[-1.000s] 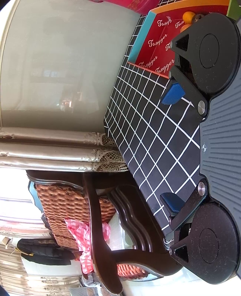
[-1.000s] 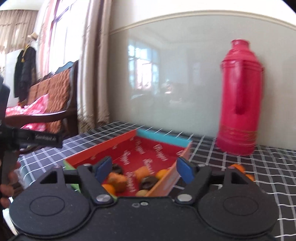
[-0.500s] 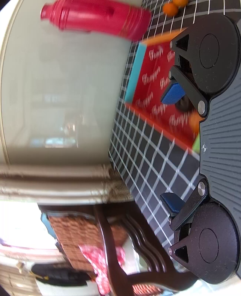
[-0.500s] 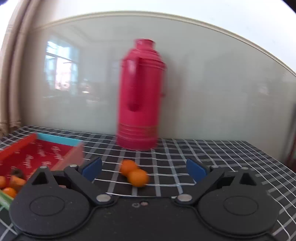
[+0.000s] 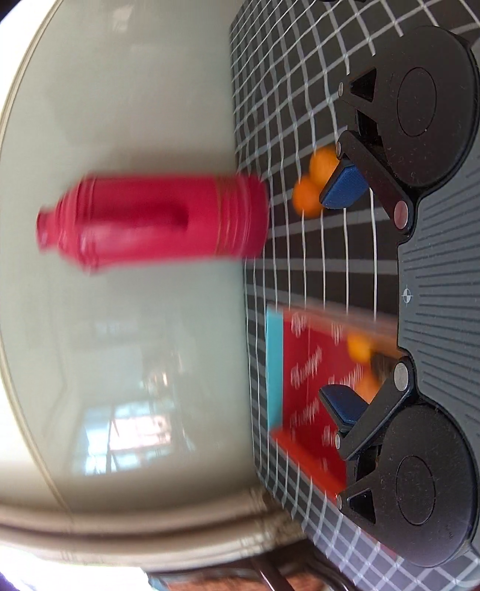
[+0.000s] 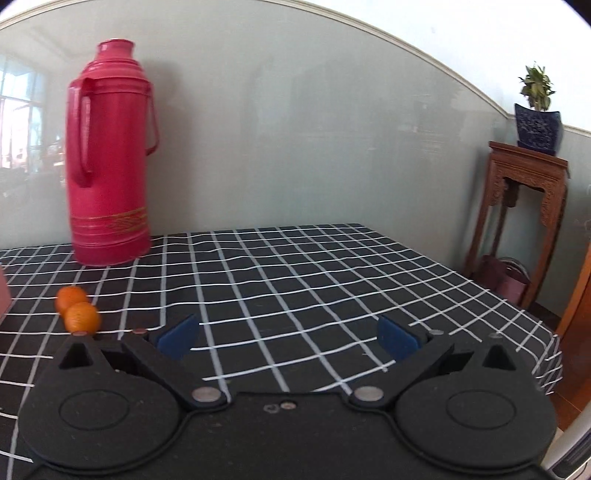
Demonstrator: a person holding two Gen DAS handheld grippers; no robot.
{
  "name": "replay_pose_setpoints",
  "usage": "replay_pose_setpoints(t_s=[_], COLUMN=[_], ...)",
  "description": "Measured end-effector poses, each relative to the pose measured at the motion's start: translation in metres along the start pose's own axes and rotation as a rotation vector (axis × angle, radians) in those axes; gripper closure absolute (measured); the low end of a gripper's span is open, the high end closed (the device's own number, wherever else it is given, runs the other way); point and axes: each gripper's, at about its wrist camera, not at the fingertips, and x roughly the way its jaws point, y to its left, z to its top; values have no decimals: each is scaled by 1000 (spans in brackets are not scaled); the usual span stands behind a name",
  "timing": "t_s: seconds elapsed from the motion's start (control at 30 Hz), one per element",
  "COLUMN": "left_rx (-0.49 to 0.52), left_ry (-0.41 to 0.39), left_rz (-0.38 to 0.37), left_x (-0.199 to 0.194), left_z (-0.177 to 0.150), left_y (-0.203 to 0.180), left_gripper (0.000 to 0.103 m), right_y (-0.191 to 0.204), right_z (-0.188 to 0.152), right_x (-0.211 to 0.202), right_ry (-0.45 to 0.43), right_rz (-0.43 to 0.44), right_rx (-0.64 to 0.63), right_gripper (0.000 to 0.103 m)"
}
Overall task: Organize fruits
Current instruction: 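Reach the left tool to a tangerine and close on it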
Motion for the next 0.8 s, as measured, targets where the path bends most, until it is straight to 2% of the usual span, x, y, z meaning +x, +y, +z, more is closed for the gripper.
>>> replay_pose_setpoints(t_s=[0.13,0.3,0.6,0.8], left_rx=[42,43,43,51], left_ry=[4,46,90,94], left_rz=[-34,-45,13,96], left_x=[8,30,65,82], left_z=[0,1,-3,2], left_y=[-36,-68,-94,-107], left_gripper=[2,2,3,3], right_y=[-16,-29,-40,-37], right_z=[-1,-1,0,1], right_x=[3,3,6,6], right_ry=[10,10,22,26], right_rz=[-20,-19,15,51], right_rx=[32,46,75,83], right_gripper=[6,6,6,6])
